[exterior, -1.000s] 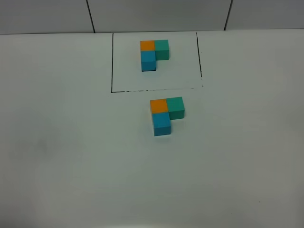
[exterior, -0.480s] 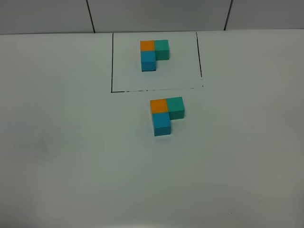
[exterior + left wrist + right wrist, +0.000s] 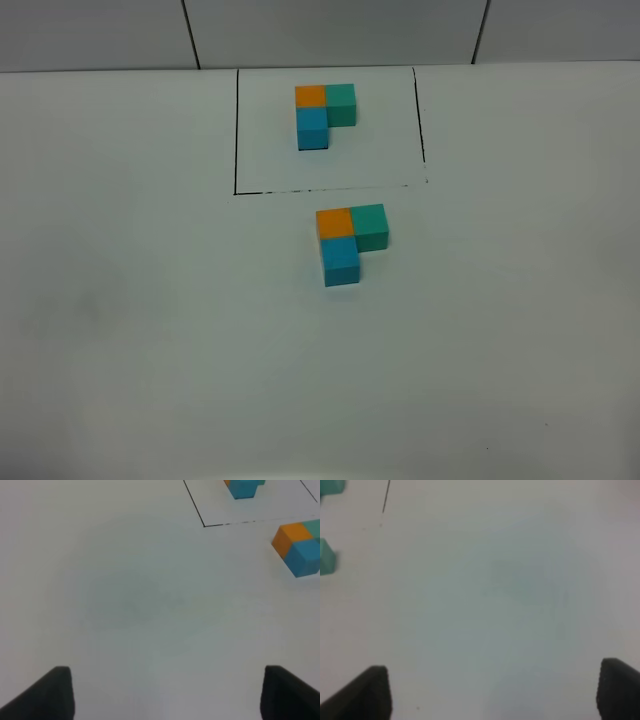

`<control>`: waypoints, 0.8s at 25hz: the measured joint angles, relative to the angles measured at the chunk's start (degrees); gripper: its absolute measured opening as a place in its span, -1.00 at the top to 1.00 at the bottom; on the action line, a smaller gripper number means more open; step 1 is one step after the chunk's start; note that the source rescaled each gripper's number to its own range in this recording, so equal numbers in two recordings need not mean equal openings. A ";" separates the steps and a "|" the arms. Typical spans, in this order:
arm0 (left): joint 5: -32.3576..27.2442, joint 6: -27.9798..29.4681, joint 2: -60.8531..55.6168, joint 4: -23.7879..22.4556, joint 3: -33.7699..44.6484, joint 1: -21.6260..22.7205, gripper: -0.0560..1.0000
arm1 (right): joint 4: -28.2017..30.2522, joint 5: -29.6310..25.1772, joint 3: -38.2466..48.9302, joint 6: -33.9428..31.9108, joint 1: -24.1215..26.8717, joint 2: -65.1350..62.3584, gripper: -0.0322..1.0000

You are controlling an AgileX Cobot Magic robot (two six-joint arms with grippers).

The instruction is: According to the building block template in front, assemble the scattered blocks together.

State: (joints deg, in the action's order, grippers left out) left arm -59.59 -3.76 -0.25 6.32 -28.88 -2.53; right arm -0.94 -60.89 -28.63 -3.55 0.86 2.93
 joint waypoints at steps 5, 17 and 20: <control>0.00 0.00 0.00 0.00 0.00 0.00 -0.41 | 0.01 0.00 0.00 0.64 0.00 0.00 -0.40; 0.00 0.00 0.00 0.00 0.00 0.00 -0.41 | -0.10 0.00 0.00 0.82 0.00 0.00 -0.40; 0.00 0.00 0.00 0.00 0.00 0.00 -0.41 | -0.10 0.00 0.00 0.82 0.00 0.00 -0.40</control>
State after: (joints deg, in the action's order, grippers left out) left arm -59.59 -3.76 -0.25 6.32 -28.88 -2.53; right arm -1.04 -60.89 -28.63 -2.73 0.86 2.93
